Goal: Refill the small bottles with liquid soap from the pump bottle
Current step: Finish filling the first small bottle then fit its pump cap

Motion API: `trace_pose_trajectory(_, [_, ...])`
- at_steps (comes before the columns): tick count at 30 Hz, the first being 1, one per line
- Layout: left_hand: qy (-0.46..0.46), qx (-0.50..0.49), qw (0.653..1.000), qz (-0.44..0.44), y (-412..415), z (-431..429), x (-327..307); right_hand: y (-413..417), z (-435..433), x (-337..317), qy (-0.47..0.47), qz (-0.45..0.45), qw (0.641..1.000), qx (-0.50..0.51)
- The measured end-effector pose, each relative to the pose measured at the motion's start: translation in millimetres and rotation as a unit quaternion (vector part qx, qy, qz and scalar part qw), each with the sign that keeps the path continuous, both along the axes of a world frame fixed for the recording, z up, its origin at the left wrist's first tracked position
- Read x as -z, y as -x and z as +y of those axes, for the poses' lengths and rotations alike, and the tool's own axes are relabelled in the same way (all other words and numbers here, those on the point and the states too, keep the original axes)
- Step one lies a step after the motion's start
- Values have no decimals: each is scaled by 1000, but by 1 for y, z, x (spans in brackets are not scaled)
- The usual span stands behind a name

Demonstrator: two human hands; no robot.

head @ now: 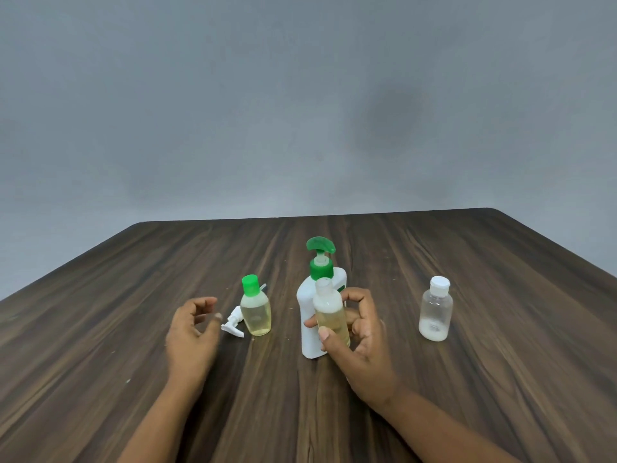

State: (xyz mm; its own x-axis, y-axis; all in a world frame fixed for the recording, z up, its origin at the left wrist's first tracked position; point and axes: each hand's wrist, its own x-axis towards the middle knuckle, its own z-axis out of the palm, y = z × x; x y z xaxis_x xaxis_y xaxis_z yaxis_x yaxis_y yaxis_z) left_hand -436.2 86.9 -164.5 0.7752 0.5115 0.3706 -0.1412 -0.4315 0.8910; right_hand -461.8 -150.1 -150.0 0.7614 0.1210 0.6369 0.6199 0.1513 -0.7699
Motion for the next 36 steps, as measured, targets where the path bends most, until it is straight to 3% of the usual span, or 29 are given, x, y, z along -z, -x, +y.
trace_pose_trajectory(2, [-27,30,997,70,0,0,4,1,0,-1,11,-11,1000,0])
trace_pose_trajectory(5, [-145,30,977,155,-6,-4,8,1,1,1,35,-20,999,4])
trace_pose_trajectory(8, [-221,2,961,164,-7,-13,5,0,1,3,57,-11,998,-6])
trace_pose_trajectory(12, [-249,-16,958,142,-8,-12,6,1,1,3,72,-8,997,-19])
trace_pose_trajectory(20, [-124,-78,988,43,1,2,7,-1,0,4,82,-5,997,-1])
trace_pose_trajectory(25, [17,-127,991,-43,13,15,-6,-2,0,5,90,-9,996,7])
trace_pose_trajectory(28, [81,-96,972,-199,31,6,-32,-2,-1,4,87,-11,996,7])
trace_pose_trajectory(31, [87,-63,948,-299,49,-8,-62,-2,-1,4,89,-10,996,5])
trace_pose_trajectory(36, [50,47,943,-325,58,-36,-96,-2,-2,4,73,-4,997,7])
